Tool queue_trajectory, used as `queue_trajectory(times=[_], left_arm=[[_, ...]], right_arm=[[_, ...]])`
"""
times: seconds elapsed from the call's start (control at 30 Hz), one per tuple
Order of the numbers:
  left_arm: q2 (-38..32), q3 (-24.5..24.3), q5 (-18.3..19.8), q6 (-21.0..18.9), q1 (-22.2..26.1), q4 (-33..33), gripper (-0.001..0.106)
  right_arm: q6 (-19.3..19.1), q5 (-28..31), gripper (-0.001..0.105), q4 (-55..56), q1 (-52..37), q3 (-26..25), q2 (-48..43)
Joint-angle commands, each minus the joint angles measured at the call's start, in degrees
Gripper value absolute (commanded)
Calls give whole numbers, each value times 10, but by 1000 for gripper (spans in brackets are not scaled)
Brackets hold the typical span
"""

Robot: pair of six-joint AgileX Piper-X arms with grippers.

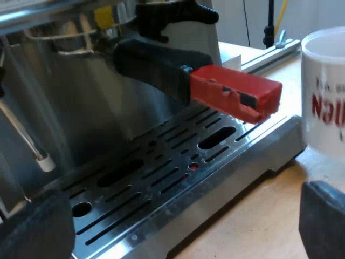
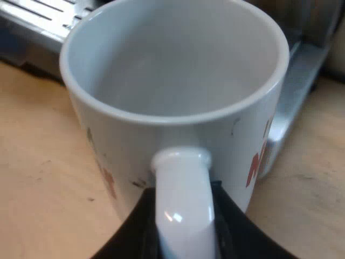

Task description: Place mug into machine

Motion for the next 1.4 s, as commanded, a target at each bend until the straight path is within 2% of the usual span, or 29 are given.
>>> queue_trajectory(times=[0.03,0.2,0.33,0.47,0.73,0.93,1.03,1.4], left_arm=[[2,-2,-5,-7,-3,-9,85],[2,-2,-5,-7,-3,-9,85],[2,-2,-5,-7,-3,-9,85],[2,-2,-5,-10,-3,-9,85],[2,-2,-5,-10,-3,-9,85],[2,-2,-5,-11,-3,-9,85],[2,-2,-4,-26,-3,-11,85],[2,-2,-4,-25,-3,-11,85]], right_arm=[[6,50,0,-54,46,-7,18],[8,117,0,-132,101,-7,75],[33,124,0,-236,111,-7,148],[33,124,0,-286,111,-22,207],[33,121,0,-340,111,-100,333],[37,121,0,-369,111,-138,409],[37,121,0,-384,110,-155,435],[41,123,0,-399,93,-238,529]])
